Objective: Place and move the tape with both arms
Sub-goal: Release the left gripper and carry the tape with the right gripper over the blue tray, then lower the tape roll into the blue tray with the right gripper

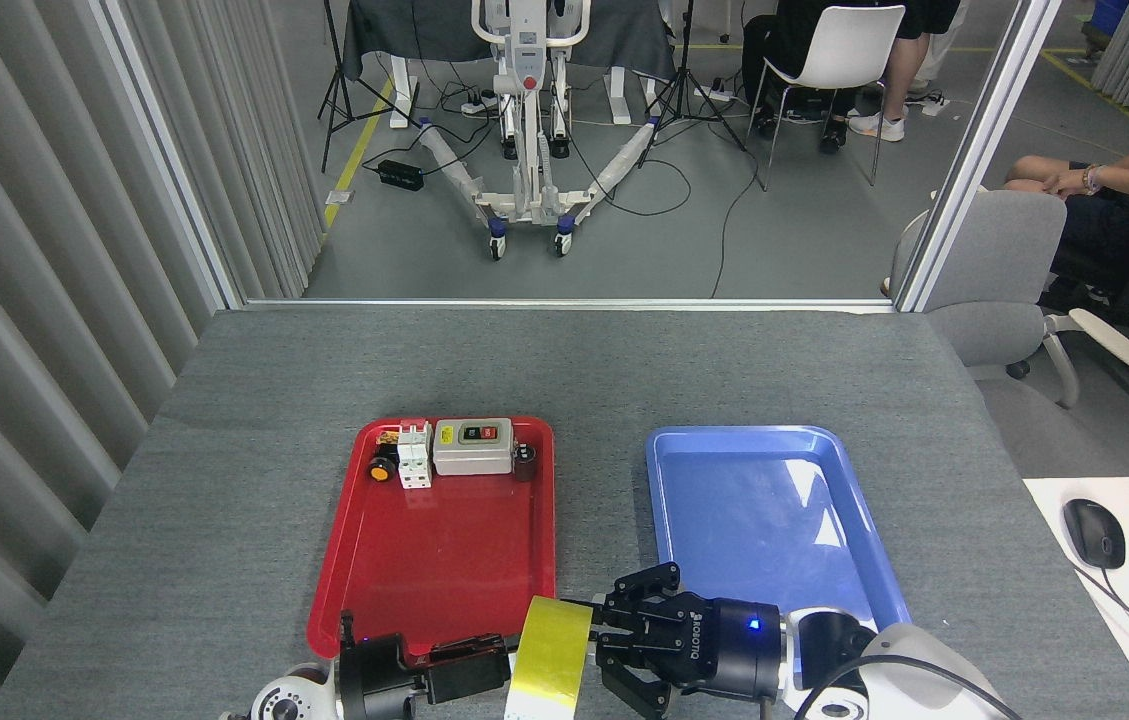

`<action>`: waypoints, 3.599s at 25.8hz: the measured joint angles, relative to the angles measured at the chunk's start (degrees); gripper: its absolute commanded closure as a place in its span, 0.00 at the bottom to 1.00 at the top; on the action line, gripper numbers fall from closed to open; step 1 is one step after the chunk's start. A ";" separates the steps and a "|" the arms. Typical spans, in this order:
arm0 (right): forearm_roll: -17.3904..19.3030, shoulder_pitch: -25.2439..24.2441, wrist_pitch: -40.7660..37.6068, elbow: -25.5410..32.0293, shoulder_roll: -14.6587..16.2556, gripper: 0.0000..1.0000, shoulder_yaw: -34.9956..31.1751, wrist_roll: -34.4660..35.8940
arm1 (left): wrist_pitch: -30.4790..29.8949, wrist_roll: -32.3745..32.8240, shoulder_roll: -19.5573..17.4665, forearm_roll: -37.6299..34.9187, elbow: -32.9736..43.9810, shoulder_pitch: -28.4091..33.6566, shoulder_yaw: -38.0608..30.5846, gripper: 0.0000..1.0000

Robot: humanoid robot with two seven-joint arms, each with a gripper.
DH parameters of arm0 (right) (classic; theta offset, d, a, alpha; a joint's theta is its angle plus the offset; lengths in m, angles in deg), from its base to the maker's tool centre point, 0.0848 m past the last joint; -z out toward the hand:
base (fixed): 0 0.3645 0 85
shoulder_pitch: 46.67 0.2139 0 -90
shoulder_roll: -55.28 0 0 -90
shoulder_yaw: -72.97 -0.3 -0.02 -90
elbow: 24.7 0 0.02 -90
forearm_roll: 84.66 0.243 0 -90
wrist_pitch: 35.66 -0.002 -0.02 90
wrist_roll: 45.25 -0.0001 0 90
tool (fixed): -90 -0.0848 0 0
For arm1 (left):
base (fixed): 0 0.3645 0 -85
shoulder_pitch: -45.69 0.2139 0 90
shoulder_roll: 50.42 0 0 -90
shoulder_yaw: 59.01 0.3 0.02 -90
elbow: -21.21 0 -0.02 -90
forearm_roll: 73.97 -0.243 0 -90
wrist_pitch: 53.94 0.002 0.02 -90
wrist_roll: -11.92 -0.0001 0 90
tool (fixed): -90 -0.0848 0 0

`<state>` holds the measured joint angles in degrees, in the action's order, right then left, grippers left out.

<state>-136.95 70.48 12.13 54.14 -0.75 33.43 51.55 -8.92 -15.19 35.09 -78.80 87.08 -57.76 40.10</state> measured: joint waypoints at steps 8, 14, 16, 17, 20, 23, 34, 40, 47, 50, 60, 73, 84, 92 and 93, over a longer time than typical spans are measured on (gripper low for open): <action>0.00 -0.04 -0.28 0.02 0.53 0.78 0.39 -0.09 | -0.07 -0.09 -0.16 0.11 -0.25 0.12 -1.62 0.21; 0.41 -0.11 -2.53 0.21 2.43 0.79 0.26 0.08 | 0.14 -1.36 -0.88 0.40 -0.70 0.22 -2.87 0.19; 0.61 -0.13 -2.61 0.26 3.59 0.79 0.02 0.75 | 0.07 -1.36 -1.28 0.58 -0.80 0.24 -3.18 0.19; 0.69 -0.14 -2.71 0.32 4.29 0.80 -0.16 1.06 | 0.03 -1.36 -1.36 0.70 -0.93 0.24 -3.38 0.19; 0.94 -0.17 -2.73 0.34 6.53 0.80 -0.73 2.72 | 0.02 -1.71 -1.29 0.63 -1.65 0.26 -4.67 0.22; 1.71 -0.17 -2.81 0.35 8.93 0.80 -1.25 3.96 | -0.01 -5.02 -0.70 -1.09 -1.91 -0.36 -7.36 0.25; 6.05 -6.45 -1.36 -2.65 15.13 0.82 -15.90 3.18 | 34.86 -52.49 4.25 -61.73 17.42 0.88 -15.44 0.01; 7.23 -10.06 11.23 -6.01 7.16 0.82 -31.93 -12.76 | 50.30 -56.60 7.36 -74.81 21.72 6.35 -11.47 0.01; 6.20 -11.05 23.24 -6.19 -7.85 0.82 -50.22 -37.65 | 43.19 -60.31 5.37 -76.11 21.75 9.30 -9.33 0.01; 4.68 -9.83 29.58 -6.18 -10.77 0.82 -53.08 -46.41 | 40.11 -64.90 4.55 -76.14 21.80 10.03 -9.27 0.01; 5.38 6.10 46.17 -18.30 -4.30 0.90 -33.23 -57.94 | 37.56 -69.17 4.49 -76.15 21.57 10.82 -8.95 0.00; 15.42 20.27 48.80 -35.29 -3.61 0.90 -14.61 -62.40 | 37.69 -69.19 4.41 -76.28 21.43 10.31 -6.98 0.00; 15.23 20.90 46.58 -42.61 -7.14 0.84 -14.01 -60.08 | 38.00 -69.18 4.49 -76.17 19.63 9.19 -7.02 0.00; 14.76 20.19 46.26 -42.79 -7.06 0.80 -13.92 -57.46 | 37.86 -69.29 4.45 -76.27 20.07 8.73 -7.01 0.00; 14.73 20.05 46.11 -42.81 -7.04 0.80 -13.92 -57.36 | 37.84 -69.30 4.42 -76.28 20.06 8.64 -7.01 0.00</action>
<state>-122.22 90.53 58.24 11.33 -7.79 19.52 -5.81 28.91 -84.49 39.51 -155.08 107.14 -49.12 33.10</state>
